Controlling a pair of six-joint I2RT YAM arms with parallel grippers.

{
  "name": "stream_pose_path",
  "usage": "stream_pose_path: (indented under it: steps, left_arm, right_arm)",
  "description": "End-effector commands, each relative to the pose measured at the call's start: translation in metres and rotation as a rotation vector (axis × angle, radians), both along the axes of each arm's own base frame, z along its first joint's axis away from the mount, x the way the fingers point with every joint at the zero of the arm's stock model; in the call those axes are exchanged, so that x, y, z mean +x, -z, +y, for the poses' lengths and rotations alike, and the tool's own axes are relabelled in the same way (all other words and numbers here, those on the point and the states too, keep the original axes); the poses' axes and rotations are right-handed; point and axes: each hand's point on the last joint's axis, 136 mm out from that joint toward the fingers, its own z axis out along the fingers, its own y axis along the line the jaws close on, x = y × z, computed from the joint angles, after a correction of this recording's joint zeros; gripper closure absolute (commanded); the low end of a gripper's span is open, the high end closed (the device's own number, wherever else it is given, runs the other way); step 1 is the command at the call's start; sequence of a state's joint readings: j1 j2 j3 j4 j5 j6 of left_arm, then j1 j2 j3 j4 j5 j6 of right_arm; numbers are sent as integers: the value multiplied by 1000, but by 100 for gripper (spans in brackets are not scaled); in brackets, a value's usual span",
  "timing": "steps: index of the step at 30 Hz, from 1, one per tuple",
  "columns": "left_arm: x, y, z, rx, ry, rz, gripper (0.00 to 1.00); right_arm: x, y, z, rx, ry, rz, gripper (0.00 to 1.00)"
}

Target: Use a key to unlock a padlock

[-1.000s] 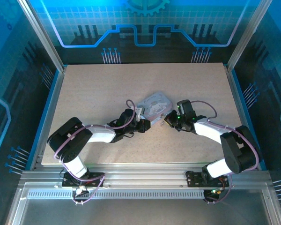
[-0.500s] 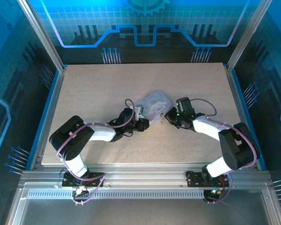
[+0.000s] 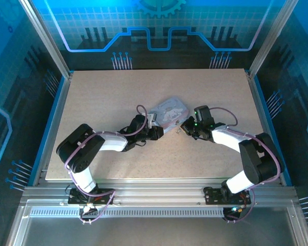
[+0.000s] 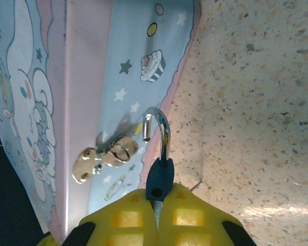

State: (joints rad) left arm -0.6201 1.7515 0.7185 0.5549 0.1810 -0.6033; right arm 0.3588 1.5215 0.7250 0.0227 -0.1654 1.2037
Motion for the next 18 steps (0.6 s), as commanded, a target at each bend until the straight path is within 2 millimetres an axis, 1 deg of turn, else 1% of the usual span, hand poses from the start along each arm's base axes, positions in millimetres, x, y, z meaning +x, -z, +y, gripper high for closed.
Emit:
stream_pose_path:
  steps: [1,4,7,9,12,14,15,16,18]
  left_arm:
    - [16,-8,4,-5,-11,-20,86]
    - [23,-7,12,1,-25,-18,86]
    - [31,-9,20,2,-45,-18,85]
    - [37,-12,25,0,-54,-22,84]
    - [44,-18,33,11,-68,-30,82]
    - [46,-21,39,17,-77,-35,82]
    - [46,-23,42,22,-82,-39,81]
    - [45,-25,43,27,-82,-42,80]
    - [41,-28,48,41,-84,-46,78]
  right_arm:
    - [4,-12,4,-2,-34,-34,100]
    - [0,-19,-1,-42,-58,-58,100]
    - [-3,-32,-5,-98,-113,-111,100]
    - [-5,-43,-4,-135,-186,-162,100]
    - [-9,-61,3,-174,-327,-232,100]
    - [-12,-73,12,-180,-440,-287,100]
    - [-17,-75,16,-183,-500,-303,100]
    - [-16,-87,22,-179,-550,-346,100]
    - [-24,-101,32,-167,-674,-407,100]
